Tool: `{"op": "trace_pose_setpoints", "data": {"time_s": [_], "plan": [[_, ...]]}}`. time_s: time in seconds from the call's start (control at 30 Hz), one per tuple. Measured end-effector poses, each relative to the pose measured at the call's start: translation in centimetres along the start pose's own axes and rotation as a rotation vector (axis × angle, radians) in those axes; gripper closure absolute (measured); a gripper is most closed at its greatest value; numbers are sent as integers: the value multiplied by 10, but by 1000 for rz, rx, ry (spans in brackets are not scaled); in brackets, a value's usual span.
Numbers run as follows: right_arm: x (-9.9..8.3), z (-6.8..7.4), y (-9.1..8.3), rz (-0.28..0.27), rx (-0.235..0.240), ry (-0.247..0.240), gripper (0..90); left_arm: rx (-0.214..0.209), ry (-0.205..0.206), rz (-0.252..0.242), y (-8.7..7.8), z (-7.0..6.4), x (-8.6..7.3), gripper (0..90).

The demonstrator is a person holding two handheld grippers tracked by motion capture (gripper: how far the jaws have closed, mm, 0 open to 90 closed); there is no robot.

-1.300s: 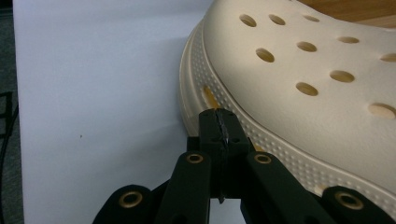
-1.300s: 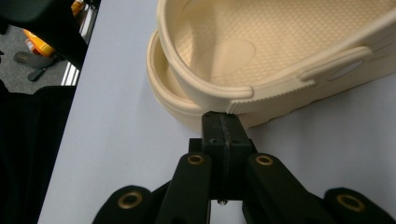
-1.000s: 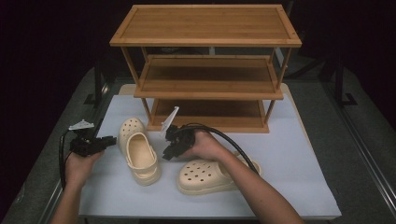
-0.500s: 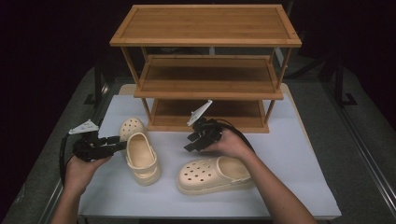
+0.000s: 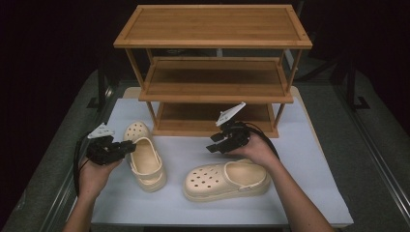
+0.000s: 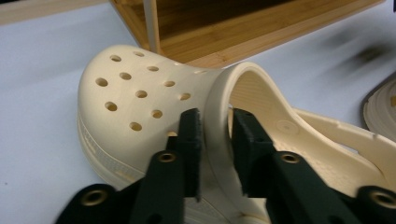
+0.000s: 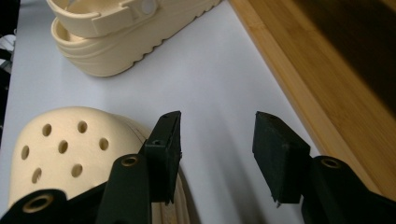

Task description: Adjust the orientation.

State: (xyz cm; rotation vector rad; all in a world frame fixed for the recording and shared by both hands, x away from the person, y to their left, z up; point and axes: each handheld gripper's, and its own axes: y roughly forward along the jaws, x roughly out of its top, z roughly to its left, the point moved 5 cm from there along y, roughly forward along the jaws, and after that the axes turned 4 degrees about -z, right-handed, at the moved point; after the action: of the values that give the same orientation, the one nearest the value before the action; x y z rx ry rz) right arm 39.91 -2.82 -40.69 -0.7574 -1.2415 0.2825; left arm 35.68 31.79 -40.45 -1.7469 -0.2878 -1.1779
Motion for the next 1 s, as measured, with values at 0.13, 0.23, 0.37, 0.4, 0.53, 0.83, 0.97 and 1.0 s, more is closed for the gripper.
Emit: {"op": "trace_pose_setpoints", "data": {"time_s": [0.13, 0.23, 0.37, 0.4, 0.53, 0.83, 0.97, 1.0], "plan": [[-5, -4, -4, -6, -12, 16, 514, 13, 20, 1, -1, -2, 1, 807], [-7, -5, -6, -6, -15, 27, 515, 36, 46, -3, -3, -3, 2, 820], [-7, -6, -9, -11, -21, 41, 520, 20, 58, -15, -7, -4, 3, 827], [-7, -7, -9, -11, -23, 42, 520, 12, 59, -16, -8, -5, 3, 828], [-9, -9, -12, -11, -27, 48, 524, -8, 66, -31, -12, -9, 6, 832], [-13, -14, -16, -17, -41, 63, 528, -58, 97, -51, -17, -22, 11, 837], [-16, -15, -18, -23, -50, 75, 530, -113, 101, -72, -18, -30, 14, 850], [-18, -16, -19, -22, -53, 74, 530, -128, 103, -82, -18, -32, 16, 851]]}}
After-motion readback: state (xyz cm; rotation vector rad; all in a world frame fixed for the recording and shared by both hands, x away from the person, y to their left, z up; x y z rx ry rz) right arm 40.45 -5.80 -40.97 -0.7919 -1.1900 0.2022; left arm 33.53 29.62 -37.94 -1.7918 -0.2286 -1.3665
